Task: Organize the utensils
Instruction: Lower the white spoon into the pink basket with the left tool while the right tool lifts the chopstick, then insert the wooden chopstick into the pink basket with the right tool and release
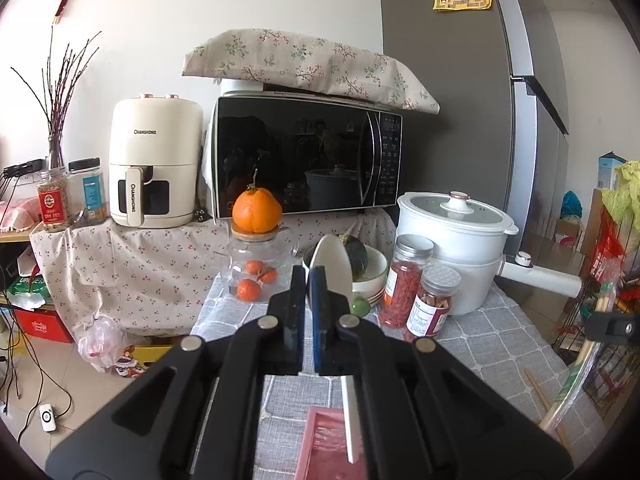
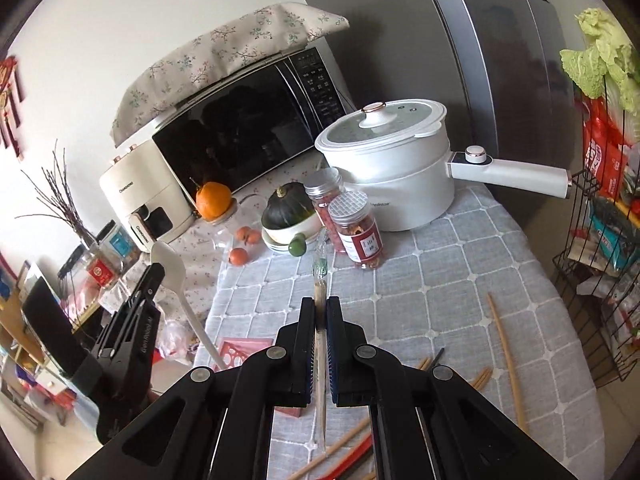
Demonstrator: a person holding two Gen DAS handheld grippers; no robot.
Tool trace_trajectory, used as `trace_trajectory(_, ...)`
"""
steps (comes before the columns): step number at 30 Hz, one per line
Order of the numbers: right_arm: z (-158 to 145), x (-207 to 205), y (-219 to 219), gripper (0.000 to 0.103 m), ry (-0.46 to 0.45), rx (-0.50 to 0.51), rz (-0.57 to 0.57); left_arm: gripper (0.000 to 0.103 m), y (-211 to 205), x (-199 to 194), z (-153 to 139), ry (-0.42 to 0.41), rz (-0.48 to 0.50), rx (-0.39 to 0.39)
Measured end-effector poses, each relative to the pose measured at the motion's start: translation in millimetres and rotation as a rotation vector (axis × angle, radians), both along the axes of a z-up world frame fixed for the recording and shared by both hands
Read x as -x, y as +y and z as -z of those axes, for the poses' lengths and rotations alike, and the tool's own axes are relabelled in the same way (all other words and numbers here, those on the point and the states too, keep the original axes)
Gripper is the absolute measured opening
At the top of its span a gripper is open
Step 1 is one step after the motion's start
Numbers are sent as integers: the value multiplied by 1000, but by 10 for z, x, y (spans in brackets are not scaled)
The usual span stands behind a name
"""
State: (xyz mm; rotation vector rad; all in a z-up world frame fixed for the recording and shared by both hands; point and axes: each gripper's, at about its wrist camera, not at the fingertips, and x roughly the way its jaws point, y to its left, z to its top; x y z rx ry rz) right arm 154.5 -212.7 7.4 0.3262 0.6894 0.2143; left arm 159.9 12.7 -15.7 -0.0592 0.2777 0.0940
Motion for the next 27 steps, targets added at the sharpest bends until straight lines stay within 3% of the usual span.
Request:
trace_trajectory(2, -7, 9, -13, 5, -4, 0, 2, 2, 8, -10, 43, 20, 3, 1)
trace_trajectory(6, -59, 47, -26, 6, -21, -4, 3, 23, 29, -44, 99, 92, 15, 10)
trace_trajectory(10, -169, 106, -20, 5, -54, -12, -1, 31, 35, 8, 44, 137, 35, 11)
trace_trajectory(15, -375, 189, 14, 6, -123, -49, -14, 57, 107, 164, -108, 209, 41, 22)
trace_trajectory(17, -449, 215, 50, 6, -156, -62, -20, 63, 153, 202, -123, 270, 31, 28)
trace_trajectory(21, -536, 217, 159, 6, -210, -93, -40, 70, 261, 309, -90, 390, 8, 53)
trace_trajectory(27, -526, 149, 394, 6, -264, -91, -69, 75, 344, 436, 82, 493, -3, 61)
